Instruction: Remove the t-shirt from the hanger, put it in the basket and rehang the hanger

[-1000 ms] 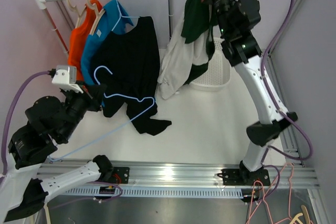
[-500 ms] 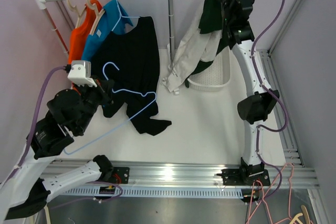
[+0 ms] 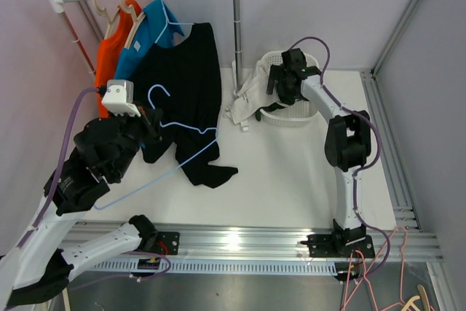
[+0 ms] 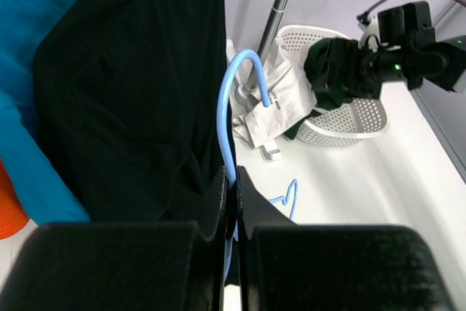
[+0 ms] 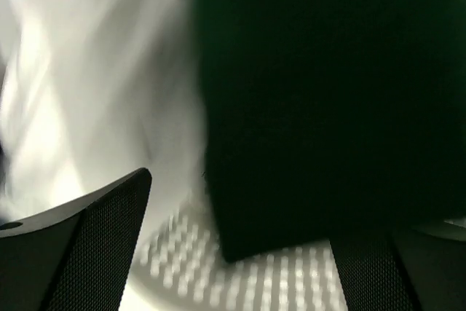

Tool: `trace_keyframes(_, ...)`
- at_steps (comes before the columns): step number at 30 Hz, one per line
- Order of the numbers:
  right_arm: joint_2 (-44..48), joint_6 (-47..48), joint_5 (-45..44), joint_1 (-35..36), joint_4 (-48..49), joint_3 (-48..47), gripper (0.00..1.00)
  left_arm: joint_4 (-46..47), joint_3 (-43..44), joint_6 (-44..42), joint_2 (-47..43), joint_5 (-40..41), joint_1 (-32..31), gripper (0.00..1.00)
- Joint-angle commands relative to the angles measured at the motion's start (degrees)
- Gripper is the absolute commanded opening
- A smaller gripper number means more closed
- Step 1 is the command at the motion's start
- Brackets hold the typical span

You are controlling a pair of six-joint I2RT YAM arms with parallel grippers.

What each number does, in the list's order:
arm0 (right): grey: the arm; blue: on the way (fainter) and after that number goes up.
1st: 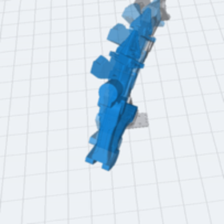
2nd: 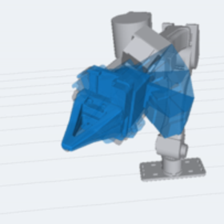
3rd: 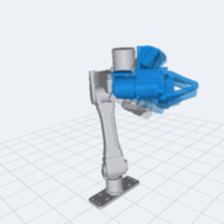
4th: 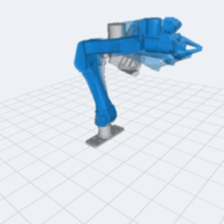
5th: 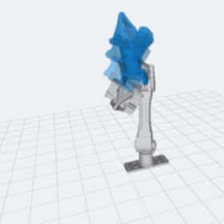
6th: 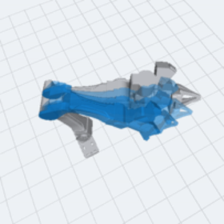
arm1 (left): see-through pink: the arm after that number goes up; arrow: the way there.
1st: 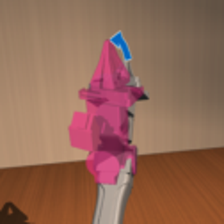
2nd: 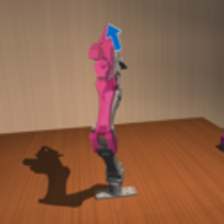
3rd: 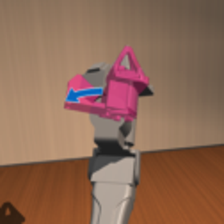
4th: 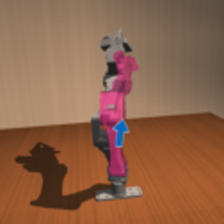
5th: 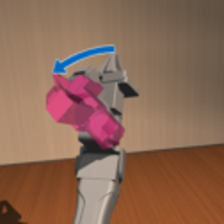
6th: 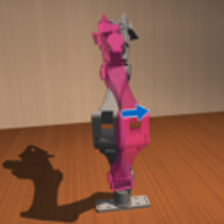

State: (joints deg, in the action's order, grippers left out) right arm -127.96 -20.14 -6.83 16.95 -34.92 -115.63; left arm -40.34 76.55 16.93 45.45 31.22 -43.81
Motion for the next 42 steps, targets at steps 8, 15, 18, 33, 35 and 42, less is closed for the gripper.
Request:
trace_keyframes(8, 25.43, 5.19, 4.9, 8.88, -1.41, 9.25, 1.0, 2.64, 4.29, 0.2, 8.33, -6.25, 7.07, 0.01)
trace_keyframes(15, 46.35, 8.0, 16.13, 16.18, 22.91, 36.33, 0.99, 1.23, 10.53, 0.48, 13.34, -7.75, 7.78, 0.01)
trace_keyframes(18, 53.49, 14.41, 24.29, 20.22, 32.42, 45.83, 0.99, 2.19, 11.95, -3.29, 14.05, -13.62, 7.86, 0.01)
trace_keyframes(33, 52.73, 13.99, 70.19, 15.39, 31.67, 35.05, 0.96, 0.34, 9.94, -7.7, 9.39, -37.98, 8.13, 0.01)
trace_keyframes(35, 52.81, 14.51, 69.51, 15.66, 31.32, 34.43, 0.96, 0.09, 10.19, -7.79, 9.04, -38.34, 8.13, 0.0)
trace_keyframes(42, 57.64, 11.53, 52.64, 13.64, 30.35, 36.97, 0.99, 2.11, 12.29, -7.26, 13.58, -23.59, 11.01, 0.01)
